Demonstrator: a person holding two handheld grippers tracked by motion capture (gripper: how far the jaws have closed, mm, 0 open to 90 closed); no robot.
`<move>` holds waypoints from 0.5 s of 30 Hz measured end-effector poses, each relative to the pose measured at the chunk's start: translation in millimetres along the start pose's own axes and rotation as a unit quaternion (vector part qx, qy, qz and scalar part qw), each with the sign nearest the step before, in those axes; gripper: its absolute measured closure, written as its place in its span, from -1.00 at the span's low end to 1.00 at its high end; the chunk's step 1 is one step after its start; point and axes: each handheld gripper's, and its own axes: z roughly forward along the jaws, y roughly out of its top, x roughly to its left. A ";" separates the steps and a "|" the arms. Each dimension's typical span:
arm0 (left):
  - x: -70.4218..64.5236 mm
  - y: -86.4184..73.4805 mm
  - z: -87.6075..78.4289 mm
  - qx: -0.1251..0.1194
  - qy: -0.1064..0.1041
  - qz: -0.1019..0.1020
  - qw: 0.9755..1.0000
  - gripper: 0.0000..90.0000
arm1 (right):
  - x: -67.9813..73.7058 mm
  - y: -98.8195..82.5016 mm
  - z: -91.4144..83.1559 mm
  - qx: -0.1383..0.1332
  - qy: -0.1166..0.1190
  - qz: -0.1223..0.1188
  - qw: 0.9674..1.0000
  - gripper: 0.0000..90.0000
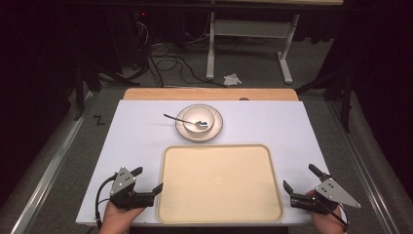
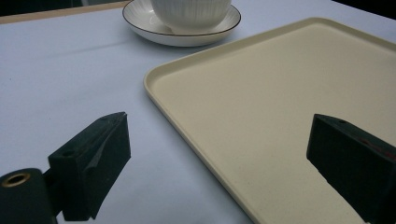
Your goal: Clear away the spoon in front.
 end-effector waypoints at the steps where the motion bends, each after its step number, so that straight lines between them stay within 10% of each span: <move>1: -0.4 0.1 0.1 -0.001 0.001 0.001 1.000 -0.84 | -0.3 0.1 0.1 0.000 0.000 -0.001 1.000 -0.99; 15: -2.0 5.1 2.7 0.000 -0.006 -0.002 1.000 -0.91 | 0.0 0.4 0.6 -0.006 -0.002 0.005 1.000 -0.99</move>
